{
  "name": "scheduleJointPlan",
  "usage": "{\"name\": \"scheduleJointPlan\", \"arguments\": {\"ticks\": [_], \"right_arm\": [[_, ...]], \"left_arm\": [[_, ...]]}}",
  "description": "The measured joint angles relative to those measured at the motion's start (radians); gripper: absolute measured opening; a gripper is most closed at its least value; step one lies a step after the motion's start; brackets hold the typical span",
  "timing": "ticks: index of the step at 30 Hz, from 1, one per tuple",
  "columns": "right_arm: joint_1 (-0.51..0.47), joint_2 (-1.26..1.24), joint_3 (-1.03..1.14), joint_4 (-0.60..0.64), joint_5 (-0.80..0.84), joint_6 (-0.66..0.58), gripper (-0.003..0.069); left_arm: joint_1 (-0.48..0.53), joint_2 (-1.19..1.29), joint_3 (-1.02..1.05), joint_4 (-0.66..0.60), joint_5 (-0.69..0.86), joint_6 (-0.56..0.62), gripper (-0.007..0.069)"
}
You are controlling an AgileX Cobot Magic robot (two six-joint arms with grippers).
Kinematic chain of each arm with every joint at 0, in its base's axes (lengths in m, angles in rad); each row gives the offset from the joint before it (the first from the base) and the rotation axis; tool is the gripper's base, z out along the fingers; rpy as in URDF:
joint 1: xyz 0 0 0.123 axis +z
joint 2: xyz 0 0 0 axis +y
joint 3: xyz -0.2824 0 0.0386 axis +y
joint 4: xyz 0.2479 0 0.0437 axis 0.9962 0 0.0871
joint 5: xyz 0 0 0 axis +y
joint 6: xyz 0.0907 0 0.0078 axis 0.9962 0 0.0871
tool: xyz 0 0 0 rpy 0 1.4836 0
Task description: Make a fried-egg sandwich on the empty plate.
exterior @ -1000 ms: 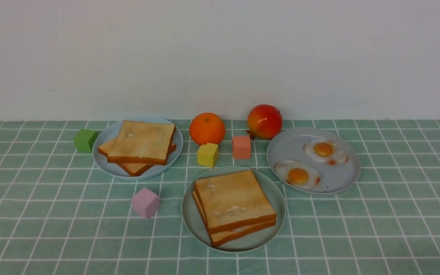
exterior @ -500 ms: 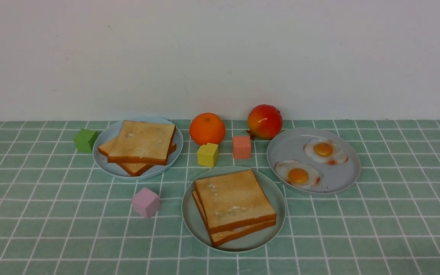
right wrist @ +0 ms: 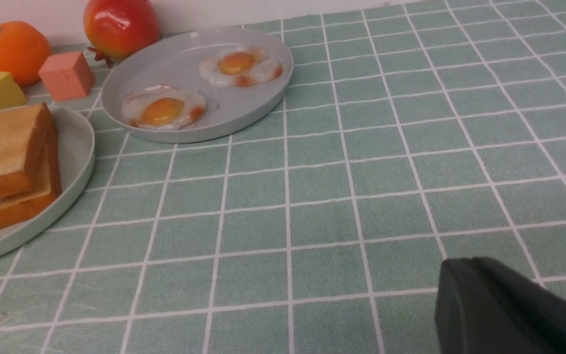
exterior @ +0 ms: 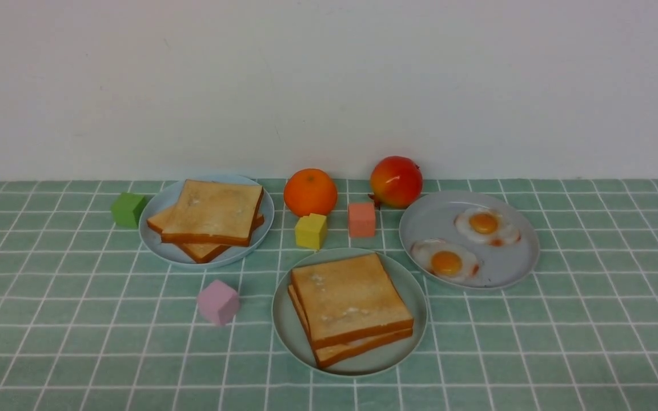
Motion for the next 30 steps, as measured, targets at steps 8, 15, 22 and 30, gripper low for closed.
{"name": "scheduleJointPlan", "arguments": {"ticks": [8,15,22,30], "right_arm": [[0.0,0.0,0.001,0.0,-0.003,0.0,0.0021],[0.0,0.0,0.001,0.0,-0.003,-0.001,0.0029],[0.0,0.0,0.001,0.0,-0.003,-0.001,0.004],[0.0,0.0,0.001,0.0,-0.003,-0.001,0.0048]], "left_arm": [[0.053,0.0,0.018,-0.013,0.088,-0.097,-0.0013],[0.053,0.0,0.018,-0.013,0.088,-0.103,-0.0013],[0.0,0.0,0.018,0.02,0.088,-0.104,-0.0013],[-0.007,0.0,0.018,0.033,0.088,-0.104,-0.0013]]}}
